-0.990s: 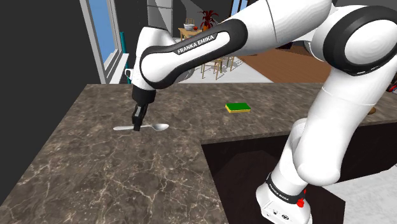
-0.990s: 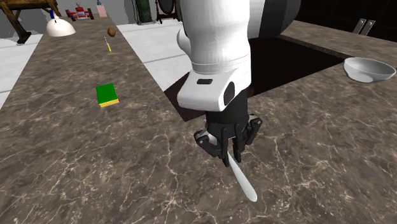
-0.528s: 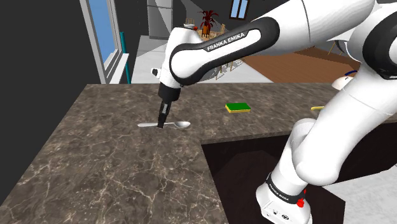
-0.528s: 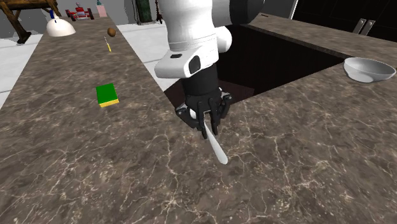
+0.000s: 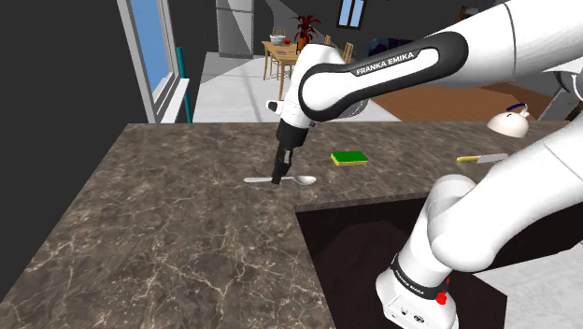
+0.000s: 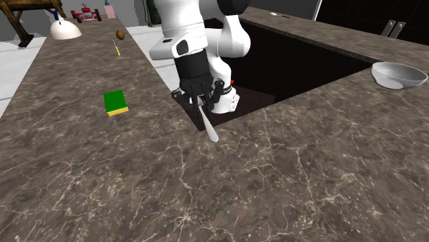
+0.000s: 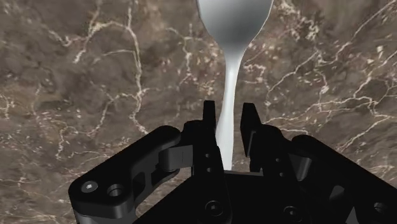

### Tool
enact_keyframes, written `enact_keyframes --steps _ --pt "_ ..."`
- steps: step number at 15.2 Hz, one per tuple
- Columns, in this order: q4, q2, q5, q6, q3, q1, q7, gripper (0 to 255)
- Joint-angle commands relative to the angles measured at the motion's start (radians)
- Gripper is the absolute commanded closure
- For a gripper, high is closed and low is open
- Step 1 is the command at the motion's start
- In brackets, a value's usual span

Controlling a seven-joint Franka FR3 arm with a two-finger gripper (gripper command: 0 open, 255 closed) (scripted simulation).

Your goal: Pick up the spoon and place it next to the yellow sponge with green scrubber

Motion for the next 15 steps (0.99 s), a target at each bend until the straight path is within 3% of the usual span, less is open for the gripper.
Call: enact_keyframes --steps 1,8,15 --pt "-0.045 -0.052 -0.011 -0.015 -0.029 -0.018 -0.037 255" --pt "-0.181 -0.261 -0.095 -0.119 -0.142 -0.114 -0.159 255" --pt "-0.251 -0.426 -0.222 -0.248 -0.276 -0.253 -0.303 255"
